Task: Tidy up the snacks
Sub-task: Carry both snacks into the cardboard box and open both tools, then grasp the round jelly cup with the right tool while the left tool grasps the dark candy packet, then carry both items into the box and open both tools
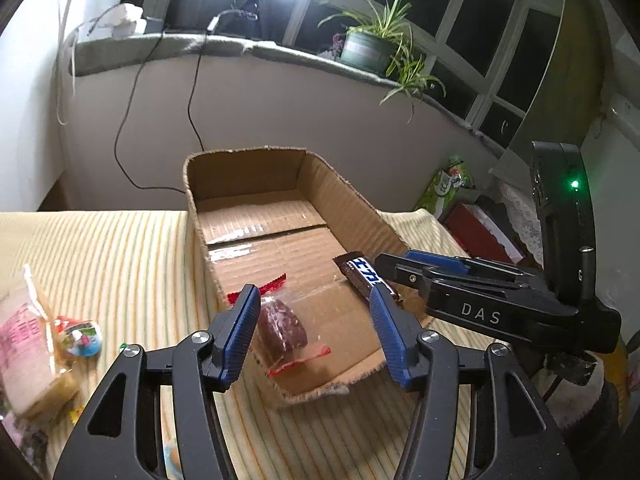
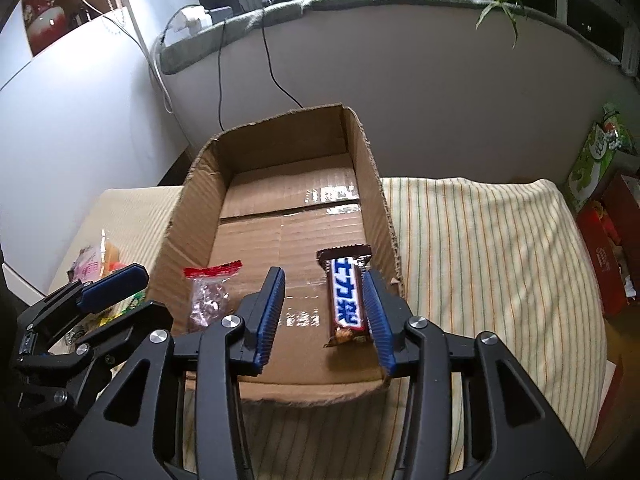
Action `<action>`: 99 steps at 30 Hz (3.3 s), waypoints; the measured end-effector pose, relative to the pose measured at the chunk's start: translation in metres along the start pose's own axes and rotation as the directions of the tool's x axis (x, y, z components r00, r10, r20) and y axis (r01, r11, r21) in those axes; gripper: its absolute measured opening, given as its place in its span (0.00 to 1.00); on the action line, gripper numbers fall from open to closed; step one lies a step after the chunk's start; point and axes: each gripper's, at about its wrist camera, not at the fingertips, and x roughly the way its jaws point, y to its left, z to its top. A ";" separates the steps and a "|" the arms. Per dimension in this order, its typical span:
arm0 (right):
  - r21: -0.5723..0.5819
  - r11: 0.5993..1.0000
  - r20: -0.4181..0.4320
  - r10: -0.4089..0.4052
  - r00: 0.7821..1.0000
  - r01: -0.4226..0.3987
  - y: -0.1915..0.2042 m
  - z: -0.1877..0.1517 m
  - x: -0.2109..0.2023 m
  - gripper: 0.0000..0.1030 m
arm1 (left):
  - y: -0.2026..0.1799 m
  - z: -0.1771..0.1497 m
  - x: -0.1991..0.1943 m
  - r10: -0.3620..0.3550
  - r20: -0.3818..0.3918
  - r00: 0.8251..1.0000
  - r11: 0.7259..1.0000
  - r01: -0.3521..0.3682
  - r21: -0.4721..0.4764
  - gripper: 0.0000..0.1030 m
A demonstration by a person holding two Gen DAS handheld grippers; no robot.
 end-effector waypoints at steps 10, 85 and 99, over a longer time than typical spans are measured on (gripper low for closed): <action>-0.072 0.993 0.042 0.096 0.994 -0.093 0.050 -0.025 -0.034 0.41 | 0.022 -0.019 -0.056 0.052 0.062 0.997 0.999 -0.052 -0.009 0.55; -0.309 0.931 -0.105 0.171 0.980 -0.196 0.174 -0.089 0.007 0.26 | 0.130 -0.092 -0.103 0.249 -0.037 0.968 0.963 -0.251 -0.099 0.25; -0.267 0.955 0.002 0.136 0.991 -0.131 0.127 -0.040 -0.010 0.26 | 0.079 -0.028 -0.058 0.150 0.034 0.988 0.988 -0.151 0.012 0.25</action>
